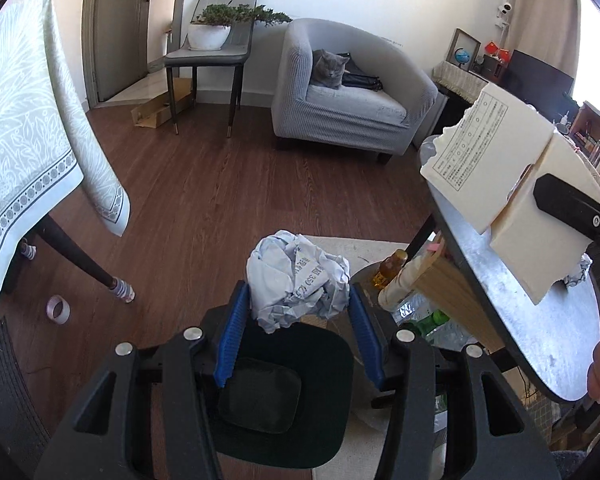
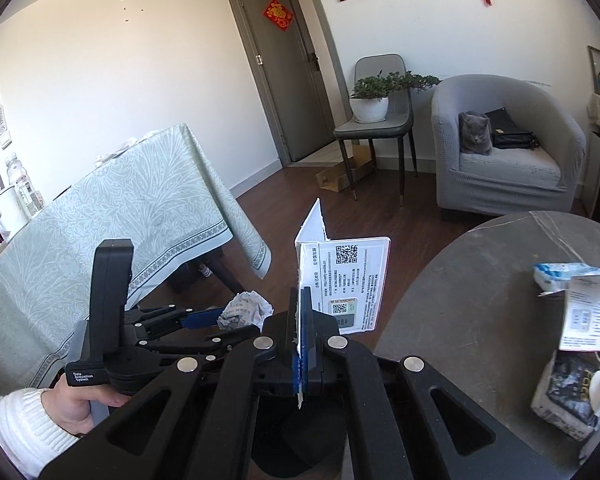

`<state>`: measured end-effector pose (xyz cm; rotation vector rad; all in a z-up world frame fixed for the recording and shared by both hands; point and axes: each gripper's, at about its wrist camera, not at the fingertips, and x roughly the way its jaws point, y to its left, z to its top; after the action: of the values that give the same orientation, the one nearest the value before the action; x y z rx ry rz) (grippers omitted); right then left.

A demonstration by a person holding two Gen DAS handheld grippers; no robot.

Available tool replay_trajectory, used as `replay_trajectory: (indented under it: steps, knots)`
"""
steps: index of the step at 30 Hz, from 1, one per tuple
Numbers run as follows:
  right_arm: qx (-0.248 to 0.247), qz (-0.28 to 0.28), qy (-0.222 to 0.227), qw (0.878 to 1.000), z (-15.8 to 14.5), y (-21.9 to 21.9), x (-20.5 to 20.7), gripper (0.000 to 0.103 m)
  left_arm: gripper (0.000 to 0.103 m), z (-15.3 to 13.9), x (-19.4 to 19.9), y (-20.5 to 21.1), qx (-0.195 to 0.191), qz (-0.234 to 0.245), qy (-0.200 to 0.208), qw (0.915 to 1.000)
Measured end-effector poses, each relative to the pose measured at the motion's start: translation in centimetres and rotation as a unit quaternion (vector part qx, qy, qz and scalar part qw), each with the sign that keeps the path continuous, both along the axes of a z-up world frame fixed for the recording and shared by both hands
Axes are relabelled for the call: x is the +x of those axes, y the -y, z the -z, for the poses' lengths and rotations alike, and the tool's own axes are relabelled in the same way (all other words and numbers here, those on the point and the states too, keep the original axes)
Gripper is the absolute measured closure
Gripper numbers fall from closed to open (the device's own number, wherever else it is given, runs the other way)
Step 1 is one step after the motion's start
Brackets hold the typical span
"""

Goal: Collect trash
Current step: 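Carry crumpled paper with left tool over the black bin while right tool holds the card, then open the left tool to drop the crumpled paper into the bin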

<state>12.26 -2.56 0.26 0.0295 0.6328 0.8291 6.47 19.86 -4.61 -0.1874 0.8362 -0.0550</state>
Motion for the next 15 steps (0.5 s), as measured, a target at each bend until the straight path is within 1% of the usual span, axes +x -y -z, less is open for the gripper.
replay_trajectory:
  steps: [6, 10, 12, 15]
  knots:
    - [-0.018, -0.028, -0.013, 0.999, 1.3, -3.4, -0.4, 0.103, 0.050, 3.0, -0.6, -1.9, 0.001, -0.008, -0.052, 0.9986]
    - [-0.034, -0.042, -0.022, 0.998, 2.3, -5.1, -0.7, 0.103, 0.050, 5.7, -0.8, -2.7, 0.012, -0.004, -0.092, 0.9957]
    - [-0.045, -0.046, -0.029, 0.997, 2.9, -6.0, -0.6, 0.103, 0.050, 7.0, -0.9, -3.2, 0.007, -0.003, -0.109, 0.9940]
    - [-0.058, -0.053, -0.040, 0.996, 4.0, -7.0, -0.7, 0.103, 0.049, 8.1, -0.9, -3.5, 0.002, 0.002, -0.130, 0.9915]
